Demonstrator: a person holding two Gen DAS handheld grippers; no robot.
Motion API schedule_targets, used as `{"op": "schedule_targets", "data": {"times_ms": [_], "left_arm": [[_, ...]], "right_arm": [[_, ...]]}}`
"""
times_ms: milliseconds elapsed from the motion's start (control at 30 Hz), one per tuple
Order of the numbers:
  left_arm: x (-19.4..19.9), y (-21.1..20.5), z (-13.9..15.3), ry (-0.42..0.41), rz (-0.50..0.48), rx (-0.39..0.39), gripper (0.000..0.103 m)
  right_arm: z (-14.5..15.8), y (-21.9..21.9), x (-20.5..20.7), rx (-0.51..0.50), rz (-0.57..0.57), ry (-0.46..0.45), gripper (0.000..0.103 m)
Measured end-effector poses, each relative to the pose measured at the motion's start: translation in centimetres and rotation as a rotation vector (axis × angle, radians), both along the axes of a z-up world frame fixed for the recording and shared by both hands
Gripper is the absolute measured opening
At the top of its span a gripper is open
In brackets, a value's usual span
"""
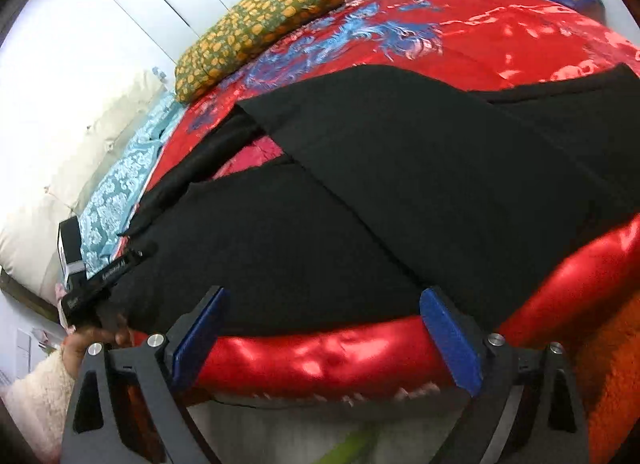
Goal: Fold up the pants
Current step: 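Grasp the pants leg end with the right gripper and lift it over the pants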
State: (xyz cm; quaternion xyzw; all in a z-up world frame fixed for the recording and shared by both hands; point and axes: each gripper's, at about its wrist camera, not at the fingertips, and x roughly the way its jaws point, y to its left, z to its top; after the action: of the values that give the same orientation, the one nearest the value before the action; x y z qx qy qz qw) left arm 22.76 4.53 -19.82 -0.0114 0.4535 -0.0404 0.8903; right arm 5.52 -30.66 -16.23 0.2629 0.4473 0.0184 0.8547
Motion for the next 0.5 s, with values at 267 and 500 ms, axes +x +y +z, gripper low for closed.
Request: {"op": "schedule_targets", "data": {"times_ms": [267, 500], "left_arm": [[0.4, 0.0, -0.1, 0.007, 0.004, -0.013, 0.102], [0.3, -0.7, -0.7, 0.024, -0.014, 0.005, 0.102]], "right_arm": [[0.6, -2.1, -3.0, 0.030, -0.106, 0.023, 0.096], [-1.9, -4.6, -2.8, 0.133, -0.184, 0.065, 0.082]]}}
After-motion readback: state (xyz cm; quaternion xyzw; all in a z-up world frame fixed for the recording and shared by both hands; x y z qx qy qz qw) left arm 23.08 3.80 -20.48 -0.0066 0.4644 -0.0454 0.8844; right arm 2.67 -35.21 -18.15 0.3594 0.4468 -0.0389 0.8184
